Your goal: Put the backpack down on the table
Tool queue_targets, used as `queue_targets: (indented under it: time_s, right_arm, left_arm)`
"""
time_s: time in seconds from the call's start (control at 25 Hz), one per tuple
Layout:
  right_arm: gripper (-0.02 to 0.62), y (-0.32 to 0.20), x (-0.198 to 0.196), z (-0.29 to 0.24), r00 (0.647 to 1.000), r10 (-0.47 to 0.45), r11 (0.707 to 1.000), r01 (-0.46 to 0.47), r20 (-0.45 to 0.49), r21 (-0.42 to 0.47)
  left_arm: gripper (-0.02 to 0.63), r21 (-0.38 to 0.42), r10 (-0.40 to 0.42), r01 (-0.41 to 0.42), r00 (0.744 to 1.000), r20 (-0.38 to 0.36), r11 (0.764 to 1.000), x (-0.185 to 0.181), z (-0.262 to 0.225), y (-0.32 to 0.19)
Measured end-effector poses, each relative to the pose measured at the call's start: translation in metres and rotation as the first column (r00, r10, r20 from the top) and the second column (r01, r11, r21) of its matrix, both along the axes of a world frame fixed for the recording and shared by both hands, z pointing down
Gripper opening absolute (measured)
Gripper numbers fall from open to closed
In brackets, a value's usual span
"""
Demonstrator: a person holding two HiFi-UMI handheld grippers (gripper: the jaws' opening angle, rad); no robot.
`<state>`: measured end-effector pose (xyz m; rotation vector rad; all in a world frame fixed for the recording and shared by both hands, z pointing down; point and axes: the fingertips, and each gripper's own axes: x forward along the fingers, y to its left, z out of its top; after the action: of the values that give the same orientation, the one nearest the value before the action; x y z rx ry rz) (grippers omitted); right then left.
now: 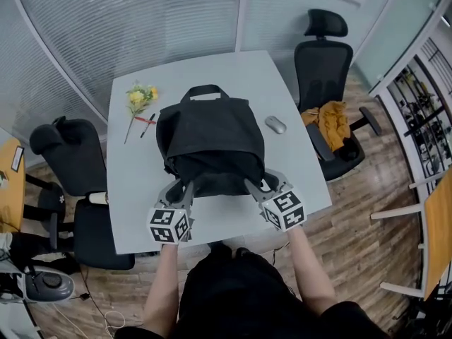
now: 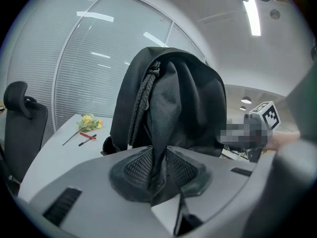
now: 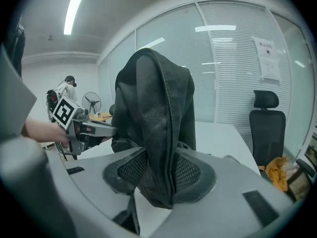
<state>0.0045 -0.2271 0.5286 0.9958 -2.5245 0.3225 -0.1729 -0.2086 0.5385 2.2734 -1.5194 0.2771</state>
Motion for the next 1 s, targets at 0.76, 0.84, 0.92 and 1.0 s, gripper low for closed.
queue_targets:
  time_s: [0.76,0.84,0.92,1.0]
  right_arm:
    - [0.130,0.077,0.030,-0.014,0.990,-0.130,0.991,0.130,0.054,0.006]
    - [0.123,0.089,0.031,-0.018,0.986,-0.153,0.988,0.153,0.061,0.011]
    - [0.116,0.100,0.032,-0.022,0.982,-0.175,0.985,0.175,0.072,0.016]
    - [0.109,0.110,0.032,-0.026,0.977,-0.193,0.981,0.191,0.088,0.022]
  left_arm:
    - [0.063,0.046,-0.099,0.099,0.995,-0.005,0.994,0.047,-0.025,0.087]
    - [0.061,0.064,-0.094,0.095,0.995,-0.013,0.993,0.057,-0.033,0.098]
    - [0.061,0.080,-0.091,0.092,0.996,-0.021,0.993,0.067,-0.041,0.108]
    - [0.061,0.093,-0.075,0.077,0.997,-0.027,0.993,0.077,-0.048,0.119]
